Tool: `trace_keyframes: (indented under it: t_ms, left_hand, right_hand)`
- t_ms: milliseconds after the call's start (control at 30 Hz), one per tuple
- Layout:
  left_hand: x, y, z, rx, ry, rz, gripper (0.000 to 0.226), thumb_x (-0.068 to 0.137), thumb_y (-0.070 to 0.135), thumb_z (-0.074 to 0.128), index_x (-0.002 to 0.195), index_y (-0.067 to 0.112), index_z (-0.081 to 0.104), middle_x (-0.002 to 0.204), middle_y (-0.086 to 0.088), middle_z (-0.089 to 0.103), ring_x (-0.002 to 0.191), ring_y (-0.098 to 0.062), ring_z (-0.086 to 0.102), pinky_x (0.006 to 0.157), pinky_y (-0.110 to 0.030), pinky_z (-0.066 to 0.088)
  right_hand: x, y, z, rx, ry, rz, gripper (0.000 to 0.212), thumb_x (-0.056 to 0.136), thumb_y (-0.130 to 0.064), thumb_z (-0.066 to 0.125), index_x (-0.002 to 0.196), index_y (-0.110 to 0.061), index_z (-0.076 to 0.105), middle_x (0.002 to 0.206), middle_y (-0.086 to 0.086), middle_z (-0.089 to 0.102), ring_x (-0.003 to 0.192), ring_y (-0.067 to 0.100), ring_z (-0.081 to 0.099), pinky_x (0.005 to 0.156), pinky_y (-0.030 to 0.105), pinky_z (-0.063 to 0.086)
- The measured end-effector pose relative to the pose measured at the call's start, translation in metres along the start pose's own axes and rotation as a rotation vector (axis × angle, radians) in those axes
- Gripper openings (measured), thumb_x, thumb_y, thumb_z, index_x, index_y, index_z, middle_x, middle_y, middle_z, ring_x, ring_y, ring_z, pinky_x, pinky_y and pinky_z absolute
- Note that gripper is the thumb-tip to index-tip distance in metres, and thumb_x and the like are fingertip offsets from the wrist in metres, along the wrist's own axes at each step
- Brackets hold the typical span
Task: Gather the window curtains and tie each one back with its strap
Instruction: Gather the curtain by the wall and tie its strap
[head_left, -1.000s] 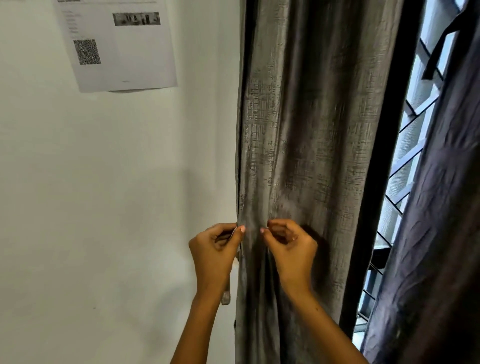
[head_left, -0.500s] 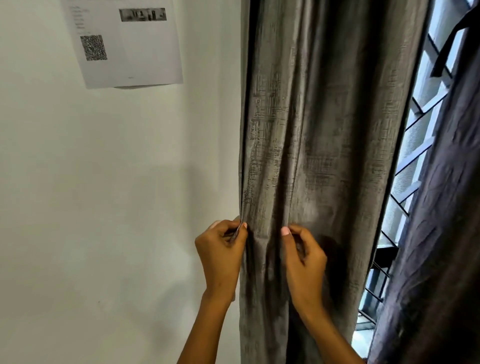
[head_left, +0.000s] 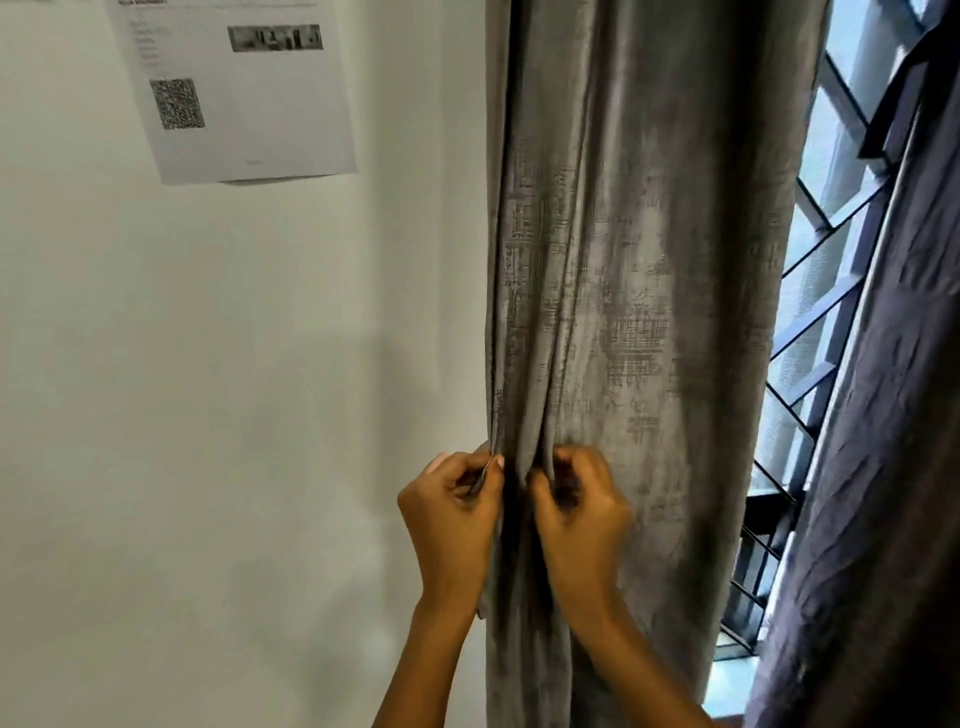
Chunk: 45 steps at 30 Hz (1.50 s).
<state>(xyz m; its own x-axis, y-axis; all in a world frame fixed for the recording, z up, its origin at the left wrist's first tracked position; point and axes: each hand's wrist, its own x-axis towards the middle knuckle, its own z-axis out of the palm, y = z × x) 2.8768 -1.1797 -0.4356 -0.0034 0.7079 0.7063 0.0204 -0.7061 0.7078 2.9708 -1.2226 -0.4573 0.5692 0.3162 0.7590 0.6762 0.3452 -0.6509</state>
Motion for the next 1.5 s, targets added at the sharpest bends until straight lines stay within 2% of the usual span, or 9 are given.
trace_keyframes:
  t_ms: [167, 333, 500, 833, 1067, 1200, 1267, 1400, 1500]
  left_hand:
    - [-0.002, -0.001, 0.004, 0.025, 0.006, 0.014, 0.007, 0.079, 0.007, 0.074, 0.075, 0.013, 0.072, 0.067, 0.004, 0.065, 0.064, -0.010, 0.063, 0.058, -0.014, 0.052]
    - [-0.004, -0.002, 0.001, -0.016, -0.034, 0.024, 0.004, 0.080, 0.010, 0.073, 0.082, 0.014, 0.073, 0.073, 0.005, 0.067, 0.068, -0.006, 0.066, 0.062, -0.016, 0.054]
    - [-0.009, -0.003, 0.000, -0.118, -0.071, -0.031, 0.012, 0.079, 0.023, 0.072, 0.087, 0.015, 0.075, 0.075, 0.006, 0.070, 0.071, -0.015, 0.068, 0.063, -0.030, 0.058]
    - [-0.005, -0.006, -0.002, -0.155, -0.118, -0.068, 0.021, 0.080, 0.028, 0.068, 0.093, 0.013, 0.076, 0.082, 0.004, 0.072, 0.079, -0.017, 0.070, 0.071, -0.041, 0.059]
    - [0.007, -0.003, 0.003, -0.117, -0.069, -0.118, 0.006, 0.077, 0.017, 0.075, 0.083, 0.017, 0.073, 0.076, 0.005, 0.072, 0.070, -0.006, 0.069, 0.067, -0.020, 0.056]
    - [0.013, -0.008, 0.004, -0.120, -0.117, -0.173, 0.008, 0.078, 0.018, 0.075, 0.085, 0.013, 0.073, 0.077, 0.001, 0.073, 0.070, -0.009, 0.070, 0.068, -0.030, 0.060]
    - [0.015, -0.011, 0.004, -0.120, -0.146, -0.185, 0.006, 0.078, 0.018, 0.075, 0.084, 0.017, 0.073, 0.076, 0.001, 0.073, 0.069, -0.010, 0.070, 0.067, -0.036, 0.060]
    - [0.015, -0.009, 0.005, -0.110, -0.146, -0.167, 0.009, 0.077, 0.021, 0.075, 0.084, 0.017, 0.072, 0.076, 0.004, 0.073, 0.069, -0.008, 0.070, 0.067, -0.033, 0.060]
    - [0.015, -0.011, 0.004, -0.091, -0.141, -0.156, 0.010, 0.077, 0.019, 0.075, 0.087, 0.017, 0.072, 0.077, 0.005, 0.073, 0.070, -0.006, 0.070, 0.068, -0.031, 0.060]
  right_hand:
    - [-0.023, -0.013, 0.000, 0.085, -0.051, -0.044, 0.030, 0.093, -0.033, 0.053, 0.105, -0.008, 0.065, 0.098, -0.005, 0.061, 0.088, 0.004, 0.062, 0.075, 0.015, 0.051]
    - [-0.008, -0.010, -0.004, 0.151, 0.004, 0.054, 0.008, 0.081, -0.016, 0.073, 0.087, -0.017, 0.067, 0.079, -0.010, 0.065, 0.074, 0.006, 0.064, 0.064, 0.014, 0.050]
    - [0.006, -0.002, -0.004, 0.002, 0.059, -0.043, 0.028, 0.074, 0.006, 0.074, 0.073, -0.015, 0.056, 0.075, -0.007, 0.054, 0.070, -0.003, 0.054, 0.063, 0.004, 0.040]
    - [-0.011, 0.005, 0.001, 0.071, -0.211, -0.110, 0.036, 0.084, 0.003, 0.055, 0.117, -0.007, 0.065, 0.111, 0.000, 0.058, 0.105, 0.004, 0.058, 0.093, 0.023, 0.050]
    - [0.002, 0.009, -0.004, 0.017, -0.262, -0.074, 0.030, 0.087, -0.015, 0.058, 0.115, -0.021, 0.067, 0.140, 0.001, 0.041, 0.133, 0.011, 0.038, 0.111, 0.033, 0.036]
    - [0.028, 0.013, -0.010, -0.168, 0.000, 0.093, 0.086, 0.083, -0.037, 0.068, 0.151, -0.024, 0.018, 0.160, 0.001, -0.004, 0.148, 0.019, 0.002, 0.119, 0.039, 0.015]
    - [0.039, 0.012, -0.010, 0.028, -0.071, 0.252, 0.106, 0.077, -0.033, 0.074, 0.152, -0.023, -0.001, 0.158, -0.001, 0.010, 0.145, 0.014, 0.012, 0.115, 0.027, 0.022]
    - [0.041, 0.008, -0.004, 0.446, -0.208, 0.415, 0.078, 0.077, -0.003, 0.074, 0.144, -0.016, 0.035, 0.121, -0.003, 0.062, 0.115, 0.011, 0.059, 0.095, 0.028, 0.051]
    - [0.038, 0.014, 0.000, 0.096, -0.008, 0.299, 0.085, 0.067, -0.034, 0.080, 0.142, -0.023, 0.041, 0.150, 0.001, 0.034, 0.138, 0.015, 0.034, 0.113, 0.038, 0.033]
